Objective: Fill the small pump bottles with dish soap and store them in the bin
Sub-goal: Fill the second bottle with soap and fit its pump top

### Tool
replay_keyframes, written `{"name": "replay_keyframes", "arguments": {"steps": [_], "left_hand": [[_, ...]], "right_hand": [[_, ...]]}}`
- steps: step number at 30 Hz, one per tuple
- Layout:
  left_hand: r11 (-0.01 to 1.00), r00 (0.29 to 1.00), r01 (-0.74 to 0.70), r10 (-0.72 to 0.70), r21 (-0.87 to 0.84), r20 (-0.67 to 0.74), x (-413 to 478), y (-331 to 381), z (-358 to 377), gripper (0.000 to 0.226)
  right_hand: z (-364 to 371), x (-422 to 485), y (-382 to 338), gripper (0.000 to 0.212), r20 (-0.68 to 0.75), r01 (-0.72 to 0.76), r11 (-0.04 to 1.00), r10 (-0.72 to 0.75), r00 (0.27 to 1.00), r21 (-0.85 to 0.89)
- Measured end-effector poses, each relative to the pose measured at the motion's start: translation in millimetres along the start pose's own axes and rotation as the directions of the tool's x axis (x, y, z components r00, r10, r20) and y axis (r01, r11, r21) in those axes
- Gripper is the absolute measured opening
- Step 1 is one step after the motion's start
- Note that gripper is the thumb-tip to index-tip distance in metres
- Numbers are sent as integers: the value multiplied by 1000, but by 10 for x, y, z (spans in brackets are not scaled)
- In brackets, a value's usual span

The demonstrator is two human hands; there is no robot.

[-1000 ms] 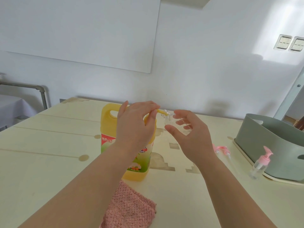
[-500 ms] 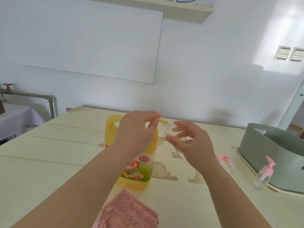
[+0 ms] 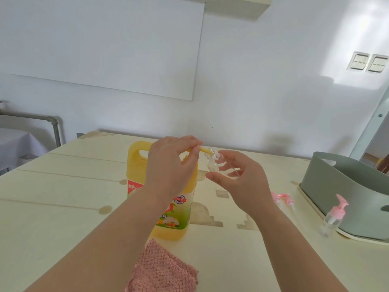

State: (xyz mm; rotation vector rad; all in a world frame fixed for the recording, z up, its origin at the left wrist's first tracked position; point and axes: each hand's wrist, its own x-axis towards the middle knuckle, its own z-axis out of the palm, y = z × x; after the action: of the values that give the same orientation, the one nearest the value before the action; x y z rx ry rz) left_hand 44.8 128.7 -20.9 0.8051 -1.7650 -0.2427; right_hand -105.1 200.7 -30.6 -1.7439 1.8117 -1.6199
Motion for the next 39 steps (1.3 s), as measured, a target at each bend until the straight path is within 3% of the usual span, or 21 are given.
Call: {"name": "replay_keyframes", "arguments": {"steps": [8,15,18,32,39], "left_hand": [[998,999,-29,30,57,-32,-49,-3,29,25],[988,988,-26,3,152,152,113,61,-202,24],[987,986,-30,4,160,164,162,83,-219,26],[985,985,-116,131,131,-114,-146,-76,114,22],[984,983,-107,126,144,-131,-169,-113,162,26]], "right_hand": [[10,-8,27,45,7,11,1000,-11,1000,-11],[-39,22,-56,45,19,-1,1000,1,1000,-18],[-43,32,-93,44,9,12,1000,-12,1000,-24],[39,-51,0,43,-12,-4,1000,4,1000,23],[49,-56,32,43,-6,-13,1000,13,1000,19]]}}
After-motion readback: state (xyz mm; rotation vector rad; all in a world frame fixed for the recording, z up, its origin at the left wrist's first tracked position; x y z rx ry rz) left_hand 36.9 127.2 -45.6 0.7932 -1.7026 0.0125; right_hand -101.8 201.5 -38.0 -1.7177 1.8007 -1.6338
